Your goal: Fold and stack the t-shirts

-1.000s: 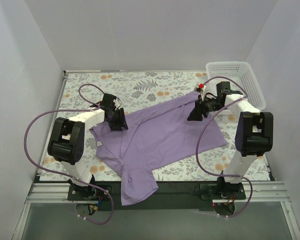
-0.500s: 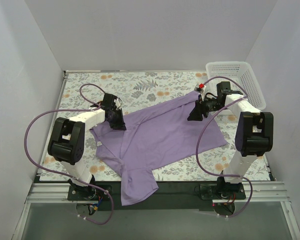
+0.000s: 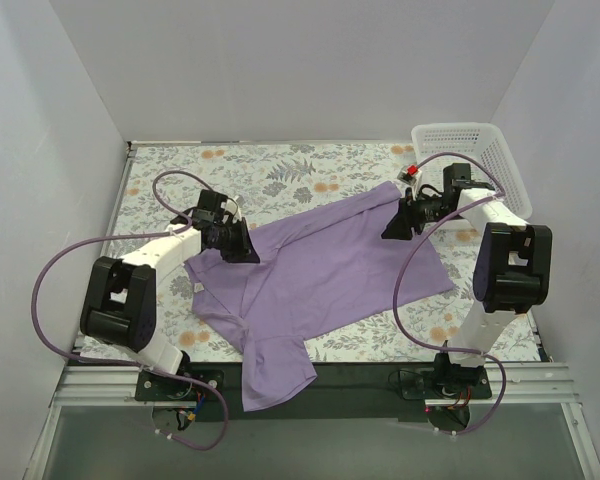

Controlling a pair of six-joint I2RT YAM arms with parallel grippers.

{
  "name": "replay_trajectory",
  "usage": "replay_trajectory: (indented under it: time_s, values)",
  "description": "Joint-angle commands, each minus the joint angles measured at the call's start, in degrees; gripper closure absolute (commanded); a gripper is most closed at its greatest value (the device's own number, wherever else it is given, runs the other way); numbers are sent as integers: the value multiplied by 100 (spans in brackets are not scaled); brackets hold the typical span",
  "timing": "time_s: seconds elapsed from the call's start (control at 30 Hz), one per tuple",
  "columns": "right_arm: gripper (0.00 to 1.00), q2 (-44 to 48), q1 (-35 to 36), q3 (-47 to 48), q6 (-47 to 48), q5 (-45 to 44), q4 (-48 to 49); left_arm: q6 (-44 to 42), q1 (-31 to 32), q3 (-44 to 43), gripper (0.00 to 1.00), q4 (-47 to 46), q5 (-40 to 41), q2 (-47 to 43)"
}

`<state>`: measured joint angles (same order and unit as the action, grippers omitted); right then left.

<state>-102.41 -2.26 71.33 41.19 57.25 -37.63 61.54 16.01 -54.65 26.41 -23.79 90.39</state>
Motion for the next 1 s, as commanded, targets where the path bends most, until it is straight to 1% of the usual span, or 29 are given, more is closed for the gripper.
replay_trajectory:
  time_s: [0.0, 0.3, 0.5, 0.97]
  values:
    - [43, 204, -125, -40, 117, 225, -122, 7, 78, 253, 100, -66, -688, -364]
    - [43, 186, -327, -31, 161, 304, -166, 174, 201, 394, 100, -259, -1303, -391]
    - [43, 160, -363, -40, 179, 313, -201, 341, 323, 385, 100, -400, -1400, -294]
    - [43, 125, -433, -23, 214, 295, -228, 412, 631, 368, 100, -462, -1435, -13]
